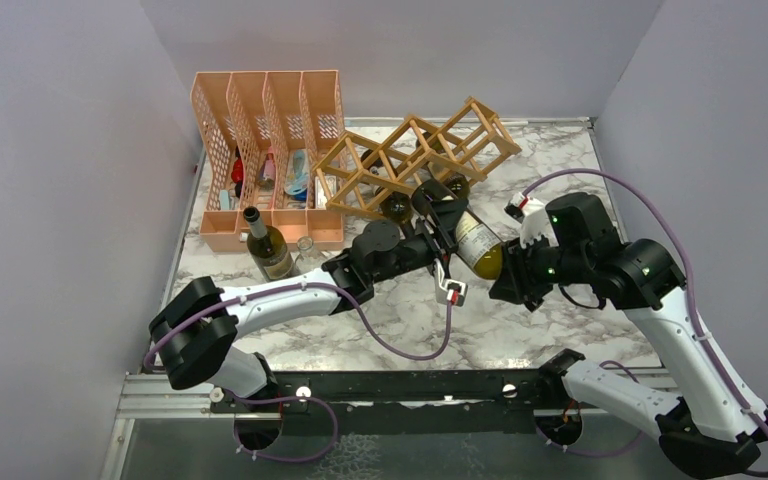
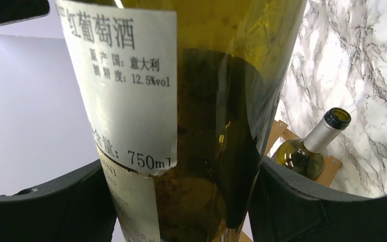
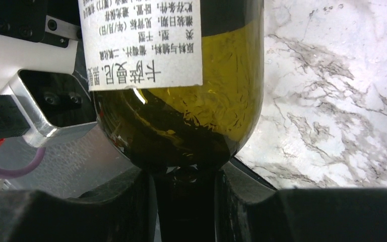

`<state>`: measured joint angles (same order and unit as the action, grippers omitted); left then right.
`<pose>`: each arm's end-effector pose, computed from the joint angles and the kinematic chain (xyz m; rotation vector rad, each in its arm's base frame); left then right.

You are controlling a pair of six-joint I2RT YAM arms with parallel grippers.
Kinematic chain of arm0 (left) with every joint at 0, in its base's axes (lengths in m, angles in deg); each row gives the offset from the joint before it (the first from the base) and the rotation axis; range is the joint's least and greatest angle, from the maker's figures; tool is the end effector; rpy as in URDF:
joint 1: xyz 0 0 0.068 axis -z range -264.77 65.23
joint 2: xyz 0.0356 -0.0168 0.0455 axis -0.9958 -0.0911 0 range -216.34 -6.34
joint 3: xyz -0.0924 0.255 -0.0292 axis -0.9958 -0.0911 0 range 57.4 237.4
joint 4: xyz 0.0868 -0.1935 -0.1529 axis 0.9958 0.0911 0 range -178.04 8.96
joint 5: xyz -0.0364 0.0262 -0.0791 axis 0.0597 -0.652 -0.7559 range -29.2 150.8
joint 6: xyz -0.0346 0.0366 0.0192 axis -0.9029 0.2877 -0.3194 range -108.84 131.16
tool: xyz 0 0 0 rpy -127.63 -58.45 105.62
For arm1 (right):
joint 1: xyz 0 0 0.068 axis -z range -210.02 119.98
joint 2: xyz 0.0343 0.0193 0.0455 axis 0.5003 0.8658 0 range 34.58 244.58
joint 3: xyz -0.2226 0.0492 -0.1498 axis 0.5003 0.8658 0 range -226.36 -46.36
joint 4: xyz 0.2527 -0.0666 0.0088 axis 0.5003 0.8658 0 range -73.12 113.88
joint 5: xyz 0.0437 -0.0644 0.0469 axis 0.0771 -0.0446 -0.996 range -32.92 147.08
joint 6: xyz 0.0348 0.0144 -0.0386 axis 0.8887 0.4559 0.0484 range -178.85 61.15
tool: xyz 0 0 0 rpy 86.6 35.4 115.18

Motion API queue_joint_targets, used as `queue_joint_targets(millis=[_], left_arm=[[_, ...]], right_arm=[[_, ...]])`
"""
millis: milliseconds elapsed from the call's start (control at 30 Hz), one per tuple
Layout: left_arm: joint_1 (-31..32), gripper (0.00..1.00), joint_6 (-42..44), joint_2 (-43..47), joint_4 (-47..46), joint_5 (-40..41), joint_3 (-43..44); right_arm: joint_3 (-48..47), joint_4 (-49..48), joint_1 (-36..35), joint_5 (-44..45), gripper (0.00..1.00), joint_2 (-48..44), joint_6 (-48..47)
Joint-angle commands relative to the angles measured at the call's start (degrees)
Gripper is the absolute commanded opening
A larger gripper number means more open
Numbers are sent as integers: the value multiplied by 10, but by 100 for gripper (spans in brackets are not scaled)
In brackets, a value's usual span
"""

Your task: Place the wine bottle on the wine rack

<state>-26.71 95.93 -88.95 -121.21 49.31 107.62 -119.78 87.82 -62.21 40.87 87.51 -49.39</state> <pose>0.1706 -0.2871 0.2962 1.5226 0.3448 0.2116 0.1118 0.0820 0.3828 -0.6220 2.4409 0.6562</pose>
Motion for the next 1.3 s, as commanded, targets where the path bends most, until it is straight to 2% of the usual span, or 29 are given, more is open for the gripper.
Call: queue_joint_targets(millis=[0, 133, 267, 300, 333, 433, 500, 667, 900, 1067, 1267], left_arm=[[-3, 0, -28, 36, -75, -27, 52], [-4, 0, -30, 36, -72, -29, 52], [-4, 0, -42, 36, -72, -24, 52], [-4, 6, -46, 34, -73, -19, 52], [-4, 21, -48, 33, -72, -15, 51], [-4, 77, -48, 31, -73, -3, 46], [-4, 98, -48, 28, -73, 6, 41], [2, 99, -26, 20, -72, 40, 19], [3, 99, -55, 38, -73, 67, -4], [3, 99, -147, 61, -73, 140, 5], [2, 99, -353, 97, -73, 280, 45]], right_arm=[[10, -19, -1, -22, 30, -3, -12], [9, -22, -1, -12, 3, -4, -12], [-2, -35, -1, 15, 1, -9, -7], [-3, -41, -1, 21, 1, -12, -5], [-5, -47, -1, 28, 1, -15, -3], [-12, -64, -1, 56, 1, -25, 5], [-14, -77, -1, 75, 1, -29, 14], [0, -117, -1, 144, 1, -48, 43], [24, -149, -1, 224, 1, -64, 65], [47, -161, -1, 222, 1, -67, 65], [86, -186, 0, 181, 1, -72, 65]])
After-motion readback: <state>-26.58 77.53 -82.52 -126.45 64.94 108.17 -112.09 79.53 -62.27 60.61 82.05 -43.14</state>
